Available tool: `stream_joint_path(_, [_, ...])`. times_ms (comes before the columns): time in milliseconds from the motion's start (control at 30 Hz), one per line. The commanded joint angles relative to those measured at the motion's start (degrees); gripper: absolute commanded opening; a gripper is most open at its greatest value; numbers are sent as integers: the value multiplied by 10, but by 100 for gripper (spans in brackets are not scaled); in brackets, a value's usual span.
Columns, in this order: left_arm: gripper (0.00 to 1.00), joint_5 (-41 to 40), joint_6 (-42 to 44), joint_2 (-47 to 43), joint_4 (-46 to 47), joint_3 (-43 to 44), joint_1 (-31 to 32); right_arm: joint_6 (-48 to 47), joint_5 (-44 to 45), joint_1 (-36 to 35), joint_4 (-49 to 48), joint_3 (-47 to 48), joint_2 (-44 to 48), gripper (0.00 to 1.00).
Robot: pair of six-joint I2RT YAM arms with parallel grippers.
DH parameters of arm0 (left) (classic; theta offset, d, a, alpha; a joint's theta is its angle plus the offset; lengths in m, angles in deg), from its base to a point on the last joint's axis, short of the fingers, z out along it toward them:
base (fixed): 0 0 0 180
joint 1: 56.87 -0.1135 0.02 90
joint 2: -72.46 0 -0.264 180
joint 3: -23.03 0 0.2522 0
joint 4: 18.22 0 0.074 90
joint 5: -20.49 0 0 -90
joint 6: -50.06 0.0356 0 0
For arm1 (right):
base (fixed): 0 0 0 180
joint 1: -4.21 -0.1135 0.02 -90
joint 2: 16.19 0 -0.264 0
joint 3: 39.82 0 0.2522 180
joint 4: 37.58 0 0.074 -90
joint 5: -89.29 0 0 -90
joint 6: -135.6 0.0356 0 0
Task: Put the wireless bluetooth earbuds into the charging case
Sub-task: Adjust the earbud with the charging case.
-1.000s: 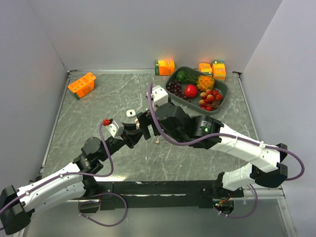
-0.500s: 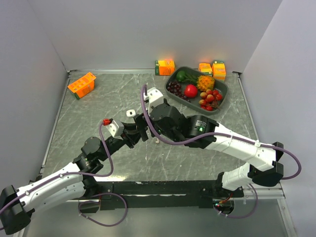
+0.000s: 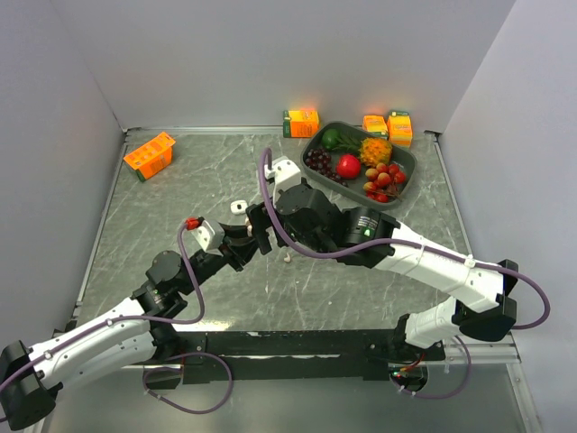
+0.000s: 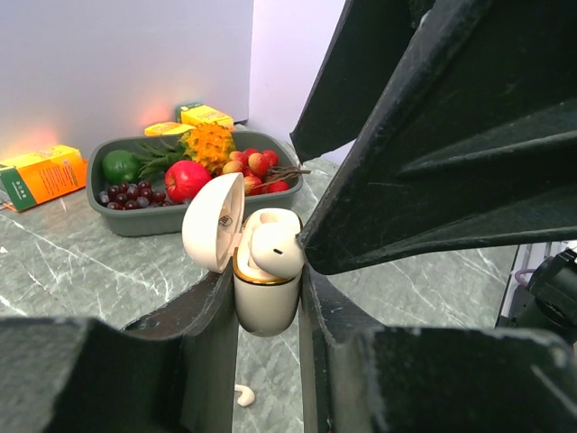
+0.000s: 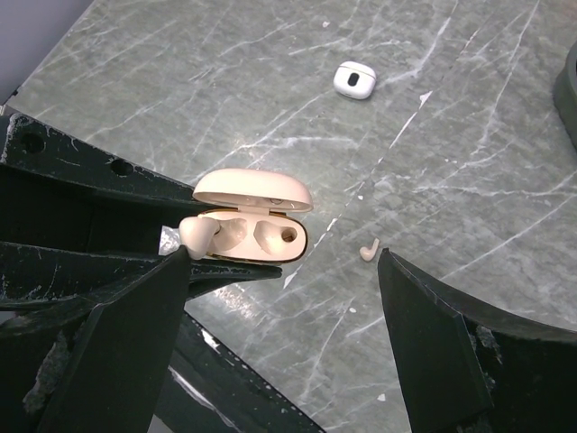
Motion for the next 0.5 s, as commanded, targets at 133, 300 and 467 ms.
stream_joint_path(133, [1, 11, -4, -15, 20, 29, 2, 7, 19, 25, 8, -13, 13, 92])
stream_joint_path(300, [1, 4, -2, -19, 14, 28, 2, 4, 20, 33, 10, -18, 22, 92])
stream_joint_path(467, [1, 4, -1, -21, 13, 30, 1, 3, 20, 44, 11, -29, 30, 92])
